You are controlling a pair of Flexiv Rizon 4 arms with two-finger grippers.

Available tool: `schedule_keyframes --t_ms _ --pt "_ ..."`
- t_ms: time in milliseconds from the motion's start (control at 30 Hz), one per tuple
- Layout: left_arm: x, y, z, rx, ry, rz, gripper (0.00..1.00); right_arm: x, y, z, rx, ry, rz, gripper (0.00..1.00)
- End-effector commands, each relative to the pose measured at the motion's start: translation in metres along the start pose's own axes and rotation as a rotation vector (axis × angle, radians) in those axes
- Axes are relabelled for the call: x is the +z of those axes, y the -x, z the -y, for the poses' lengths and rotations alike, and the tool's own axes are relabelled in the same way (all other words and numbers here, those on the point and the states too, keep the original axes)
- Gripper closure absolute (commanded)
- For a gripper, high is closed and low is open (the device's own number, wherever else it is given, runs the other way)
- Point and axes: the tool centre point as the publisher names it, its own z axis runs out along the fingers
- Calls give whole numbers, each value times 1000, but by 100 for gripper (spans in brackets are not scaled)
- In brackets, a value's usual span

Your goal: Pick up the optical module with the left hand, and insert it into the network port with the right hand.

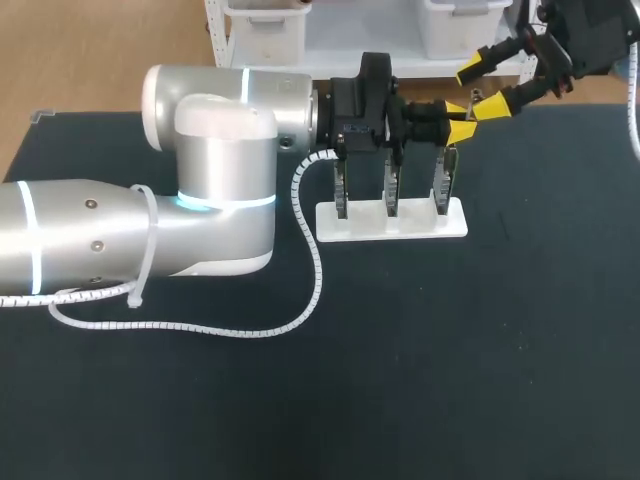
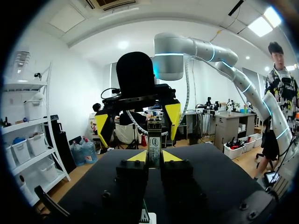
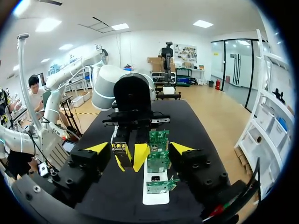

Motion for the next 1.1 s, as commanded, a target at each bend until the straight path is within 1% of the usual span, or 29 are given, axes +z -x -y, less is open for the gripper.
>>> schedule_keyframes --t_ms 33,100,133,200,233,267,333,567,600,633,667,1100 --pt "0 0 2 1 7 2 100 0 0 1 0 1 1 64" --pt "0 0 2 1 7 2 100 0 0 1 0 1 1 75" --pt "0 0 2 1 7 2 100 0 0 1 0 1 1 79" --pt "0 0 2 1 7 2 100 0 0 1 0 1 1 82" --pt "0 0 2 1 7 2 100 0 0 1 0 1 1 87" --pt "0 0 2 1 7 2 100 0 0 1 0 1 1 96" --pt "0 0 2 1 7 2 100 0 0 1 0 1 1 100" --pt "0 0 2 1 7 2 100 0 0 1 0 1 1 100" --pt "0 0 2 1 7 2 97 0 0 1 0 1 1 100" --pt "0 0 2 1 7 2 55 0 0 1 0 1 1 100" --pt "0 0 2 1 7 2 0 0 0 1 0 1 1 100" --pt "0 0 2 1 7 2 0 0 0 1 0 1 1 100"
